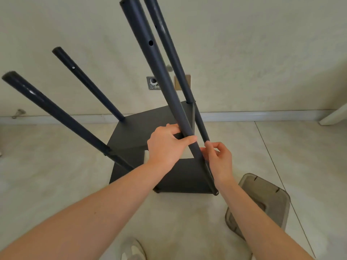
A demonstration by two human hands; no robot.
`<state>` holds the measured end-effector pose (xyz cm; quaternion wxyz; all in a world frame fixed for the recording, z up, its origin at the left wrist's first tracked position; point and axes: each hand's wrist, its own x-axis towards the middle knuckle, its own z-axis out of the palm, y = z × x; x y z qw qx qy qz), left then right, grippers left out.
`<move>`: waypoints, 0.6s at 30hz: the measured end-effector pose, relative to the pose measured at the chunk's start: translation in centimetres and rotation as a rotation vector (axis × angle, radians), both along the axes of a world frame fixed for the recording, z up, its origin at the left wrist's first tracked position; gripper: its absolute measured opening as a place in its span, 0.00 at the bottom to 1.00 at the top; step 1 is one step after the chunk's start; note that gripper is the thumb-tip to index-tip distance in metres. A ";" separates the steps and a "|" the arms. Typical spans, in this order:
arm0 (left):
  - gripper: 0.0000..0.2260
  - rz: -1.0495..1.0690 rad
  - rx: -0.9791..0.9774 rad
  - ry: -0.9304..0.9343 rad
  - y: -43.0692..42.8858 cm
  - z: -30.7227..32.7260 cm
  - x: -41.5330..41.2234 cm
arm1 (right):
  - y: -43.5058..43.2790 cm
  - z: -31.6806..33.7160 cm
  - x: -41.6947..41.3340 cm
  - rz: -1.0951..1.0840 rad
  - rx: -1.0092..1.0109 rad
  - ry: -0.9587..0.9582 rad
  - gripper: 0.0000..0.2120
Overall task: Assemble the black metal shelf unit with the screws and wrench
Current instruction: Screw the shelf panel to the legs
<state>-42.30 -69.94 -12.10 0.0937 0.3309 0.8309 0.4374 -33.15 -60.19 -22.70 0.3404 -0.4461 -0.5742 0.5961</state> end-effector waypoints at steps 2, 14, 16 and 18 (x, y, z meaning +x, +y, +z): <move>0.09 0.021 0.019 -0.048 -0.6 0.5 -1.4 | 0.0 0.6 -1.6 0.062 0.032 -0.018 0.10; 0.08 0.158 0.164 -0.333 -6.7 1.3 -9.8 | -2.6 4.5 -10.4 0.349 0.262 -0.066 0.05; 0.07 0.184 0.182 -0.370 -7.8 1.0 -10.7 | -3.0 4.8 -11.3 0.367 0.249 -0.084 0.05; 0.05 0.200 0.196 -0.400 -8.7 0.7 -11.4 | -3.5 5.0 -12.0 0.380 0.228 -0.107 0.04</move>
